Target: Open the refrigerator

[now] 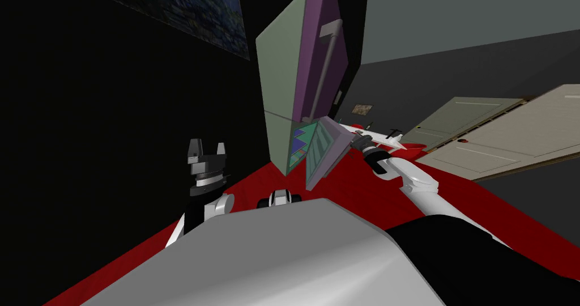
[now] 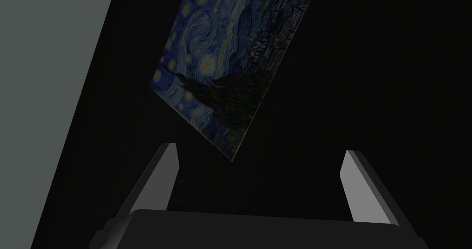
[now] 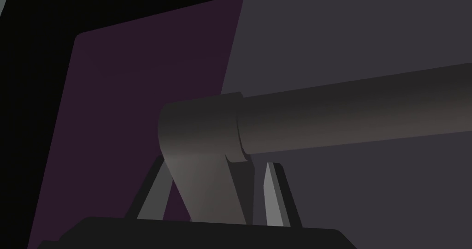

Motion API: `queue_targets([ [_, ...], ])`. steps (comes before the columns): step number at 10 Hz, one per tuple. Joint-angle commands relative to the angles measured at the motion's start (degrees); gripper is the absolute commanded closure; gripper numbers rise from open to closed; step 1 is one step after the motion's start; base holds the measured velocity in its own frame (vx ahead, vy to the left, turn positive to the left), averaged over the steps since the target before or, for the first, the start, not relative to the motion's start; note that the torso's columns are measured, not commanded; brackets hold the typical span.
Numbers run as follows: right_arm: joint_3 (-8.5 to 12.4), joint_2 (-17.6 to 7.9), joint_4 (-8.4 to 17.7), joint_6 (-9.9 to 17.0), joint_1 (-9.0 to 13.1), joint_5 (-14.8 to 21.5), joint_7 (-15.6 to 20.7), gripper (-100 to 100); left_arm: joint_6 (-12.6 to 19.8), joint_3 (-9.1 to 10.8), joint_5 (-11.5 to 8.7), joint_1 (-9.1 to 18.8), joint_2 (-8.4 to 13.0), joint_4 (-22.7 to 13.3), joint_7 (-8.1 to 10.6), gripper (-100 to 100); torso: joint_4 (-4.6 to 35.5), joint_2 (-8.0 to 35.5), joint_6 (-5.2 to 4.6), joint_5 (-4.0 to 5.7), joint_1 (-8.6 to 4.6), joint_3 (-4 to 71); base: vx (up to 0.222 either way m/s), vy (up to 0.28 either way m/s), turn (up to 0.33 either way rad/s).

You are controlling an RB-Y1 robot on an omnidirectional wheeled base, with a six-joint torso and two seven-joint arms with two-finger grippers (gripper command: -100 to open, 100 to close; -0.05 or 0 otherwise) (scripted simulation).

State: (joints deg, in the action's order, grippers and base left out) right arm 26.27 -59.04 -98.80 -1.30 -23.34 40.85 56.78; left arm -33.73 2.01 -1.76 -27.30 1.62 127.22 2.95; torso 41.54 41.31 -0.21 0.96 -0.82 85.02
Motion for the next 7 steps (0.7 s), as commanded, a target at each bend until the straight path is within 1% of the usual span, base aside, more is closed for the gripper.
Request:
queue_targets([
  [1, -1.4, 0.8, 3.3, -0.5, 0.2, 0.1, 0.1, 100, 0.0, 0.00, 0.0, 0.0, 0.0, 0.0, 0.00, 0, -0.1, 0.0, 0.09, 0.08, 0.03, 0.0, 0.026, 0.020, -0.022],
  [2, -1.4, 0.8, 3.3, -0.5, 0.2, 0.1, 0.1, 100, 0.0, -0.01, 0.0, 0.0, 0.0, 0.0, 0.00, 0, -0.1, 0.1, 0.22, 0.18, -0.18, 0.0, 0.004, 0.017, 0.000],
  [3, -3.1, -0.8, 5.1, -1.5, 3.5, -0.2, 1.5, 100, 0.0, -0.01, 0.0, 0.0, 0.0, 0.0, 0.00, 0, 0.0, 0.1, 0.28, 0.21, -0.36, -0.1, -0.165, -0.053, 0.266],
  [4, -4.0, -0.8, 6.3, -1.5, 4.9, -0.2, 1.5, 100, 0.0, -0.01, 0.0, 0.0, 0.0, 0.0, 0.00, 0, 0.0, 0.2, 0.87, 0.13, -0.53, 0.0, -0.285, -0.109, 0.245],
  [5, -5.3, -0.8, 7.7, -1.5, 7.0, -0.2, 1.5, 100, 0.0, 0.00, 0.0, 0.0, 0.0, 0.0, 0.00, 0, 0.0, 0.3, 0.56, 0.10, -0.49, -0.1, -0.179, -0.099, 0.084],
  [6, -6.5, -0.8, 8.8, -1.5, 9.0, -0.2, 1.5, 100, 0.0, 0.00, 0.0, 0.0, 0.0, 0.0, 0.00, 0, 0.0, 0.1, 0.04, 0.08, -0.32, -0.1, -0.038, -0.049, -0.039],
  [7, -6.5, -0.8, 10.2, -1.5, 9.0, -0.2, 1.5, 100, 0.0, 0.01, 0.0, 0.0, 0.0, 0.0, 0.00, 0, 0.0, -0.1, 0.04, 0.01, -0.09, 0.1, 0.021, -0.008, -0.047],
])
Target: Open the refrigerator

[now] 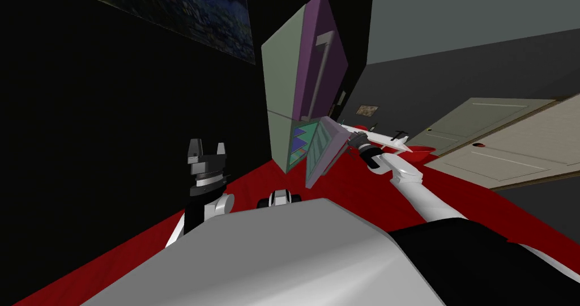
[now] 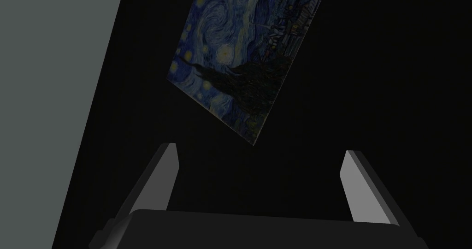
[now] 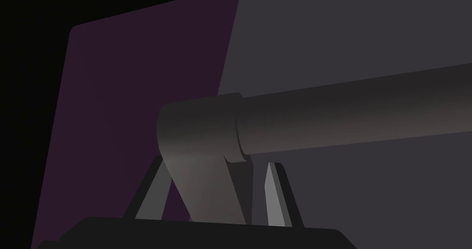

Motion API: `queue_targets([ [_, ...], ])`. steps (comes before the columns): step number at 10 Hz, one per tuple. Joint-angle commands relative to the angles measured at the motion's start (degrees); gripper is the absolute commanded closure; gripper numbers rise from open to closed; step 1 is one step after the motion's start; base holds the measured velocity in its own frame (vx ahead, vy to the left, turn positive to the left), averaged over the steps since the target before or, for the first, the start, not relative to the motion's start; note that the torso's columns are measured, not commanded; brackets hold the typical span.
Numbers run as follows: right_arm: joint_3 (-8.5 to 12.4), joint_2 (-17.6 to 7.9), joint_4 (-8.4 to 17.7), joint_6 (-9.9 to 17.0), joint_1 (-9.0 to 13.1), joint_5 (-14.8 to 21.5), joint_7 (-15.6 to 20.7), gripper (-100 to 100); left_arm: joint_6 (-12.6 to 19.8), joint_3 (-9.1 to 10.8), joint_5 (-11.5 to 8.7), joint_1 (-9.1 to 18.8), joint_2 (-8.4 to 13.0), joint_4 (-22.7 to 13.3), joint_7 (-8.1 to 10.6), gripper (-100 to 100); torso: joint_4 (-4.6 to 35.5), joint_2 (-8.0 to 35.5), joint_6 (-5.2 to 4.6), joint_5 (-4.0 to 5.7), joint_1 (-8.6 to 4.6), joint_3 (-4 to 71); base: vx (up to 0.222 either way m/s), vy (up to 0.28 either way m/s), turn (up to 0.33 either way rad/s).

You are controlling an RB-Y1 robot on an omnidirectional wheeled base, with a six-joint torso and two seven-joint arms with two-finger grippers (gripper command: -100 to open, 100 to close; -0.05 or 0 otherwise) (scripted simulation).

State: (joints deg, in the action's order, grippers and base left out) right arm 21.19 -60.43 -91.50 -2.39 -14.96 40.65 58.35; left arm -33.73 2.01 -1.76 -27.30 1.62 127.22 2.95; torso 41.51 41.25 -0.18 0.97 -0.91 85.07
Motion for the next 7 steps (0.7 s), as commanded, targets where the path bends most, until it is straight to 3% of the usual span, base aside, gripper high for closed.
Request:
queue_targets([
  [1, -1.4, 0.6, 4.1, -0.4, 0.6, 0.0, -0.1, 100, 0.0, 0.00, 0.0, 0.0, 0.0, 0.0, 0.00, 0, -0.1, 0.0, 0.10, -0.01, 0.10, 0.1, 0.030, 0.012, -0.020],
  [2, -1.4, 0.6, 4.4, -0.4, 0.6, 0.0, -0.1, 100, 0.0, -0.01, 0.0, 0.0, 0.0, 0.0, 0.00, 0, -0.1, 0.0, 0.25, 0.02, 0.08, 0.0, 0.014, 0.011, -0.008],
  [3, -3.3, -1.1, 6.3, -1.4, 3.9, -0.4, 1.3, 100, 0.0, -0.01, 0.0, 0.0, 0.0, 0.0, 0.00, 0, -0.1, 0.0, 0.36, 0.13, -0.12, 0.0, -0.213, -0.048, 0.278],
  [4, -4.3, -1.1, 8.4, -1.4, 5.9, -0.4, 1.3, 100, 0.0, -0.01, 0.0, 0.0, 0.0, 0.0, 0.00, 0, 0.0, 0.3, 0.92, 0.07, -0.33, 0.0, -0.281, -0.101, 0.229],
  [6, -6.3, -1.1, 11.4, -1.4, 9.4, -0.4, 1.3, 100, 0.0, 0.00, 0.0, 0.0, 0.0, 0.0, 0.00, 0, 0.0, 0.1, 0.02, 0.07, -0.24, 0.0, -0.087, -0.065, 0.028],
  [7, -6.5, -1.1, 12.7, -1.4, 9.4, -0.4, 1.3, 100, 0.0, 0.00, 0.0, 0.0, 0.0, 0.0, 0.00, 0, 0.0, -0.1, 0.06, 0.01, -0.06, 0.1, 0.019, -0.002, -0.028],
])
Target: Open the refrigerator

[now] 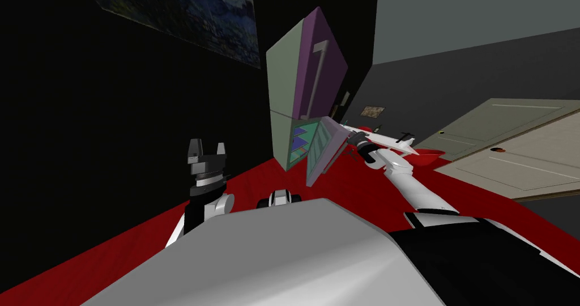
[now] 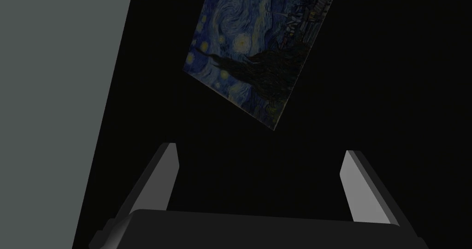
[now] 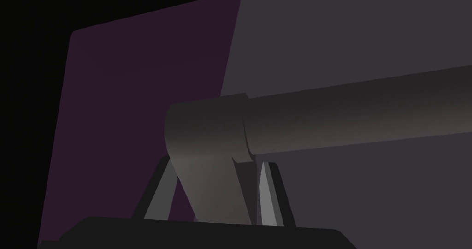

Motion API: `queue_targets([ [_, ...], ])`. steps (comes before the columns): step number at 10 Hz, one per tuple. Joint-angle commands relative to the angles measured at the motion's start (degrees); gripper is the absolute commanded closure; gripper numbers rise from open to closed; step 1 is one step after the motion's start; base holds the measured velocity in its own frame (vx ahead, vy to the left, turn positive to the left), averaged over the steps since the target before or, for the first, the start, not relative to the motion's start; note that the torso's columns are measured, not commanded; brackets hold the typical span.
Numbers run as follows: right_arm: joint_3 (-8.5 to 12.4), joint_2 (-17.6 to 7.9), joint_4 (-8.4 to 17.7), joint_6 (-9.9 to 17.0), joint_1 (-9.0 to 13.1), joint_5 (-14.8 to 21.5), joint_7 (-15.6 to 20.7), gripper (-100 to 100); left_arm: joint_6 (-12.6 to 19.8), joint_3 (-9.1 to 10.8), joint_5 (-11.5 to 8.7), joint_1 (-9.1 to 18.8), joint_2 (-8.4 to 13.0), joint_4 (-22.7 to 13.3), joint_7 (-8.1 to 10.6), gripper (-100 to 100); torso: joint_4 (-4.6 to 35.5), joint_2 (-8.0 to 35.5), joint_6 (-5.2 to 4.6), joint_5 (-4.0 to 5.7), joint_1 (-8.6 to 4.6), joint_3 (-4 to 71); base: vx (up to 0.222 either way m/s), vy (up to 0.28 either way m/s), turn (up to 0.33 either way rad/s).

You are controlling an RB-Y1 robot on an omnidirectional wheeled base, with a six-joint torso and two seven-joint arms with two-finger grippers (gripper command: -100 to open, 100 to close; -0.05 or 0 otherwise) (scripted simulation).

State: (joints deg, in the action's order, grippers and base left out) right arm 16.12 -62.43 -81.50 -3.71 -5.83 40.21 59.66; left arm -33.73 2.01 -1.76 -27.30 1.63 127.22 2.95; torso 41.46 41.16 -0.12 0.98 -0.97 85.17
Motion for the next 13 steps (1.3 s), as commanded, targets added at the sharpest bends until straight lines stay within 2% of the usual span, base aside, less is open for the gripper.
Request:
queue_targets([
  [1, -1.4, 0.9, 2.7, -0.1, 0.2, 0.1, 0.0, 100, 0.0, 0.00, 0.0, 0.0, 0.0, 0.0, 0.00, 0, -0.1, 0.0, 0.06, 0.01, 0.10, 0.0, 0.024, 0.012, -0.034],
  [2, -3.2, -0.8, 5.0, -1.0, 3.5, -0.2, 1.4, 100, 0.0, 0.00, 0.0, 0.0, 0.0, 0.0, 0.00, 0, 0.0, 0.1, 0.25, 0.00, 0.11, 0.0, -0.159, -0.080, 0.236],
  [3, -4.4, -0.8, 6.7, -1.0, 5.4, -0.2, 1.4, 100, 0.0, -0.01, 0.0, 0.0, 0.0, 0.0, 0.00, 0, 0.0, 0.3, 0.90, -0.01, -0.18, -0.1, -0.295, -0.093, 0.296],
  [4, -5.8, -0.8, 7.8, -1.0, 7.1, -0.2, 1.4, 100, 0.0, -0.01, 0.0, 0.0, 0.0, 0.0, 0.00, 0, 0.1, 0.3, 0.66, -0.03, -0.07, -0.1, -0.182, -0.050, 0.095],
  [5, -6.5, -0.8, 9.4, -1.0, 9.0, -0.2, 1.4, 100, 0.0, 0.00, 0.0, 0.0, 0.0, 0.0, 0.00, 0, 0.1, 0.2, 0.01, -0.03, 0.08, -0.1, -0.033, -0.012, -0.052],
  [6, -6.5, -0.8, 10.6, -1.0, 9.0, -0.2, 1.4, 100, 0.0, 0.00, 0.0, 0.0, 0.0, 0.0, 0.00, 0, 0.1, 0.1, -0.12, -0.09, 0.14, -0.1, 0.028, 0.016, -0.051],
  [7, -8.4, -2.4, 12.8, -2.0, 12.5, -0.6, 2.8, 100, 0.0, 0.00, 0.0, 0.0, 0.0, 0.0, 0.00, 0, 0.0, 0.1, 0.05, -0.08, 0.10, 0.0, -0.188, -0.073, 0.240],
  [8, -9.7, -2.4, 14.9, -2.0, 14.5, -0.6, 2.8, 100, 0.0, 0.00, 0.0, 0.0, 0.0, 0.0, 0.00, 0, 0.2, 0.5, 0.71, -0.14, -0.11, -0.2, -0.273, -0.091, 0.232],
  [9, -11.2, -2.4, 16.2, -2.0, 16.6, -0.6, 2.8, 100, 0.0, 0.00, 0.0, 0.0, 0.0, 0.0, 0.00, 0, 0.2, 0.6, 0.44, -0.20, 0.08, -0.3, -0.144, -0.047, 0.084],
  [10, -11.6, -2.4, 17.6, -2.0, 17.7, -0.6, 2.8, 100, 0.0, 0.00, 0.0, 0.0, 0.0, 0.0, 0.00, 0, 0.2, 0.4, 0.01, -0.25, 0.32, -0.2, -0.028, -0.009, -0.013],
  [11, -11.6, -2.4, 19.2, -2.0, 17.7, -0.6, 2.8, 100, 0.0, 0.00, 0.0, 0.0, 0.0, 0.0, 0.00, 0, 0.2, 0.3, -0.09, -0.32, 0.41, -0.2, 0.018, 0.014, -0.040],
  [12, -13.5, -4.1, 22.1, -3.0, 21.9, -0.9, 4.2, 100, 0.0, 0.00, 0.0, 0.0, 0.0, 0.0, 0.00, 0, 0.2, 0.3, 0.05, -0.26, 0.33, -0.1, -0.171, -0.037, 0.275],
  [13, -14.8, -4.1, 24.2, -3.0, 23.7, -0.9, 4.2, 100, 0.0, 0.00, 0.0, 0.0, 0.0, 0.0, 0.00, 0, 0.3, 0.6, 0.69, -0.41, 0.22, -0.2, -0.264, -0.090, 0.243],
])
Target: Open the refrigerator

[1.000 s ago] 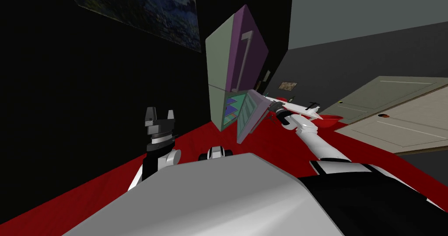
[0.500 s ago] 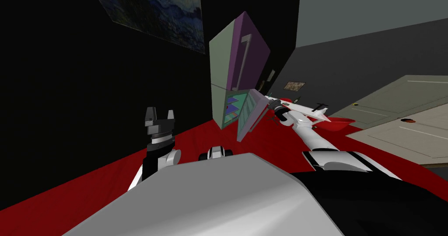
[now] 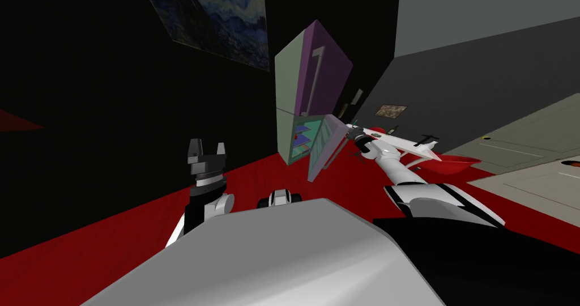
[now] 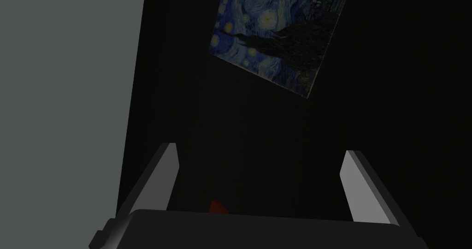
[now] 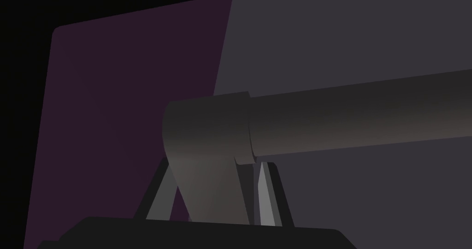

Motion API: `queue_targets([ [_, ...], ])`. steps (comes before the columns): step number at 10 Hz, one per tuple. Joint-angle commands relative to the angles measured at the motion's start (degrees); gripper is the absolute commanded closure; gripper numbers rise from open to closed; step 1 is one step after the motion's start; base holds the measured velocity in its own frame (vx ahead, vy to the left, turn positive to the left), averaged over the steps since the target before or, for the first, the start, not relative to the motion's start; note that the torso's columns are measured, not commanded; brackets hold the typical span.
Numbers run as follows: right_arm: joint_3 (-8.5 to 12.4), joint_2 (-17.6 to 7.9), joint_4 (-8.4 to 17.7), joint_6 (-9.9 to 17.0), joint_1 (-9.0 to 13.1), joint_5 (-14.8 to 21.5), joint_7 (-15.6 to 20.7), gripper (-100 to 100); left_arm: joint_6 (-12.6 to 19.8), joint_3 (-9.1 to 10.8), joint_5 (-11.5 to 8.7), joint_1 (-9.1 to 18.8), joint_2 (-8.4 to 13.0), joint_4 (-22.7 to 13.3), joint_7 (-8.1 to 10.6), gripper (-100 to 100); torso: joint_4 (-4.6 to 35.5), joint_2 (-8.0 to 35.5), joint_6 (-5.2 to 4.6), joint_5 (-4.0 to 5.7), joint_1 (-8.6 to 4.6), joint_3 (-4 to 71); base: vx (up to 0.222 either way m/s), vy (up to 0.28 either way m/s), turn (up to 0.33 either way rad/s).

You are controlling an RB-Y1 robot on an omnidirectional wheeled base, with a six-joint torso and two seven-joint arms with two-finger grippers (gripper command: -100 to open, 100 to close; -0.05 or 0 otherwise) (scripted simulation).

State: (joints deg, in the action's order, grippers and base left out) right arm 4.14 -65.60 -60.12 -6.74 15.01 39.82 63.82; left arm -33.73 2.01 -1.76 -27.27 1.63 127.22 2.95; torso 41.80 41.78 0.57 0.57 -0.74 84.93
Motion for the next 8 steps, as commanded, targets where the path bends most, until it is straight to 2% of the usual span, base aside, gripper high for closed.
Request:
queue_targets([
  [1, -4.5, -0.9, 4.5, 0.0, 4.7, -0.5, 0.1, 100, 0.0, 0.00, 0.0, 0.0, 0.0, 0.0, 0.00, 0, 0.2, 0.1, -0.25, -0.10, 0.06, -0.1, -0.154, -0.058, 0.054],
  [2, -4.8, -0.9, 6.3, 0.0, 5.7, -0.5, 0.1, 100, 0.0, 0.01, 0.0, 0.0, 0.0, 0.0, 0.00, 0, 0.2, 0.1, -0.72, -0.13, 0.30, -0.2, -0.035, -0.009, -0.022],
  [3, -6.7, -2.6, 7.9, -0.9, 8.2, -0.8, 1.5, 100, 0.0, 0.01, 0.0, 0.0, 0.0, 0.0, 0.00, 0, 0.1, 0.1, -0.89, -0.12, 0.46, -0.2, -0.166, -0.007, 0.245],
  [4, -8.2, -2.6, 9.7, -0.9, 9.9, -0.8, 1.5, 100, 0.0, 0.00, 0.0, 0.0, 0.0, 0.0, 0.00, 0, 0.2, 0.4, -0.30, -0.25, 0.52, -0.3, -0.232, -0.025, 0.213],
  [5, -9.8, -2.6, 11.2, -0.9, 11.7, -0.8, 1.5, 100, 0.0, 0.00, 0.0, 0.0, 0.0, 0.0, 0.00, 0, 0.3, 0.6, -0.55, -0.28, 0.59, -0.4, -0.148, -0.018, 0.073],
  [6, -9.8, -2.6, 12.8, -0.9, 13.7, -0.8, 1.5, 100, 0.0, 0.00, 0.0, 0.0, 0.0, 0.0, 0.00, 0, 0.4, 0.6, -0.95, -0.27, 0.61, -0.5, -0.064, -0.012, -0.005],
  [7, -9.8, -2.6, 14.4, -0.9, 14.4, -0.8, 1.5, 100, 0.0, 0.01, 0.0, 0.0, 0.0, 0.0, 0.00, 0, 0.5, 0.6, -1.05, -0.38, 0.57, -0.5, -0.010, -0.004, -0.040],
  [8, -9.7, -2.2, 14.2, -1.7, 14.6, -0.6, 1.9, 100, 0.0, 0.01, 0.0, 0.0, 0.0, 0.0, 0.00, 0, 0.6, 0.6, -0.93, -0.48, 0.56, -0.5, 0.008, -0.006, -0.011],
])
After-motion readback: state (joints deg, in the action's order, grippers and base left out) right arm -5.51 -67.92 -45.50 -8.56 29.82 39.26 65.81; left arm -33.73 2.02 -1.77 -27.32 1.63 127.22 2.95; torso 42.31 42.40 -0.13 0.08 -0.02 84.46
